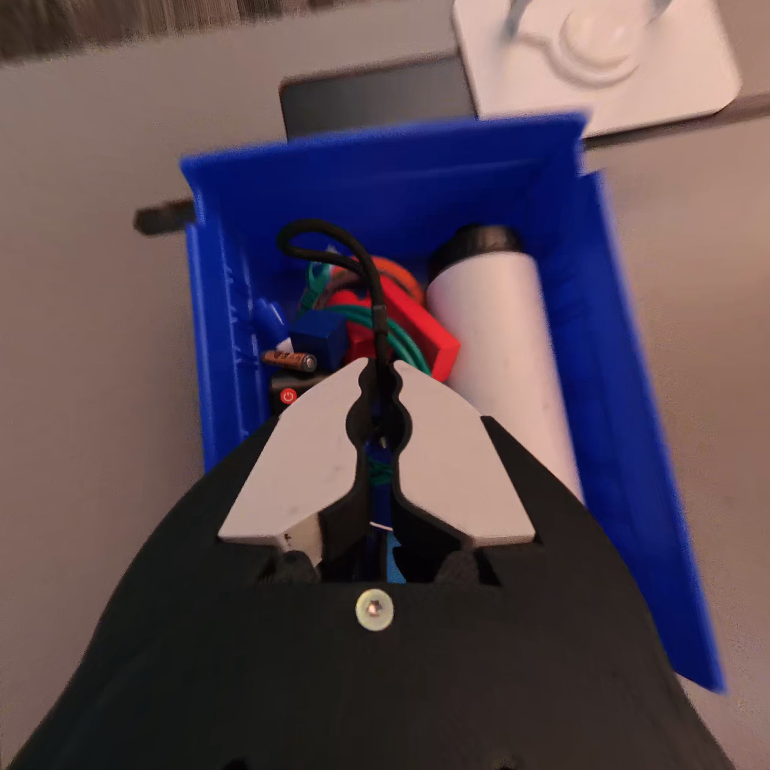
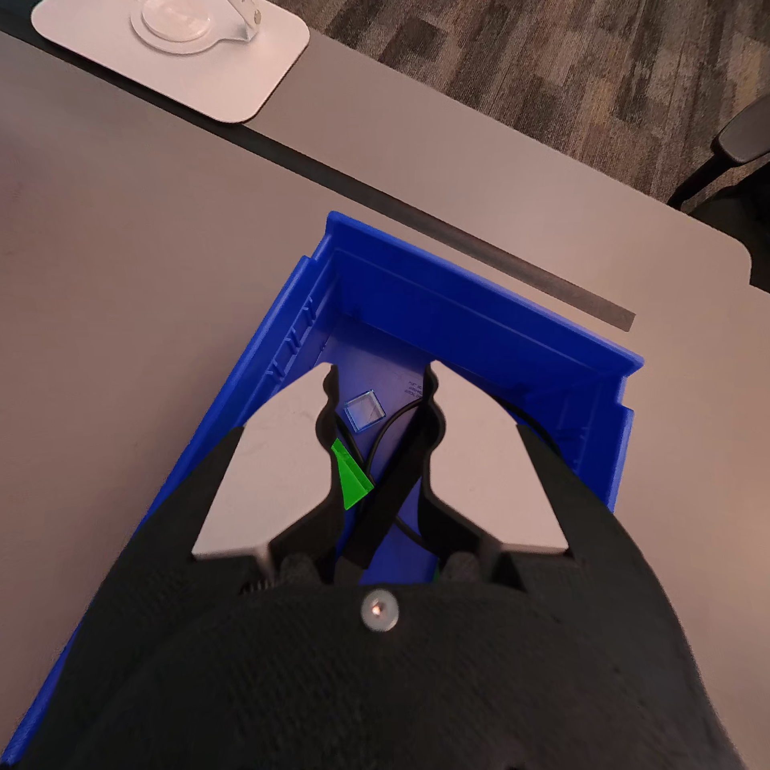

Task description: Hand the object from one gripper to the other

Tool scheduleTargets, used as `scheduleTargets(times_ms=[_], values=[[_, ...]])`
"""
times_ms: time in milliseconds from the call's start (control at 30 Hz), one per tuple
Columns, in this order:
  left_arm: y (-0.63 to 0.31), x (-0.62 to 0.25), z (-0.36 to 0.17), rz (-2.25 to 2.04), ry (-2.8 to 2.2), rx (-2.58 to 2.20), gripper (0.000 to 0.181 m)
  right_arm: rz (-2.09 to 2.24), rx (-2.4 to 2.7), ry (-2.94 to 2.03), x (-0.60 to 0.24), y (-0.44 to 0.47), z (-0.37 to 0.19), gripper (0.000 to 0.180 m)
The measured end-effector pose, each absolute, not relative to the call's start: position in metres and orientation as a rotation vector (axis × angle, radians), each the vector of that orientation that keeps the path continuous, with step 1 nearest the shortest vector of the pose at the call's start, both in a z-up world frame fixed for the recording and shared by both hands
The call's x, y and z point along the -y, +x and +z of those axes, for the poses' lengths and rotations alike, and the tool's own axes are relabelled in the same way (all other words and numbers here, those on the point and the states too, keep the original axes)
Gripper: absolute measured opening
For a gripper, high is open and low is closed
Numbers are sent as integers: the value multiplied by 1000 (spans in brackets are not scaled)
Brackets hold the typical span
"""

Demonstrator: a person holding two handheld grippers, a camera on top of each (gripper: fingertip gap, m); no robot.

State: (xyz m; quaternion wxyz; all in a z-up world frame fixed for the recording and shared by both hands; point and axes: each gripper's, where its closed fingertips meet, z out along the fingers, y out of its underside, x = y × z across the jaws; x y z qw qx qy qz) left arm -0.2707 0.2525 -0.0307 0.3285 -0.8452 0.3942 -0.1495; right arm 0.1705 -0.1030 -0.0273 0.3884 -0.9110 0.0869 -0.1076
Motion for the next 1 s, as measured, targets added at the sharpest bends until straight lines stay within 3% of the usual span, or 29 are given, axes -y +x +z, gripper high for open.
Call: scheduleTargets(times_ms=[233, 367, 533, 733, 1000], values=[[-220, -149, 119, -888, -1468, -1142, 3, -347, -133, -2267, 95, 154, -4, 39], [-199, -63, 166, -1131, -1014, -1247, 3, -444, 24, -2157, 82, 127, 28, 39], [-175, 14, 173, -1464, -755, -1344, 4, -459, 395, -1825, 61, 39, 90, 39], [-156, 60, 158, -1635, -637, -1436, 3, 152, 697, -1226, 91, -122, 163, 41], [-154, 96, 142, -1604, -516, -1581, 3, 654, 433, -1244, 88, -137, 179, 41]])
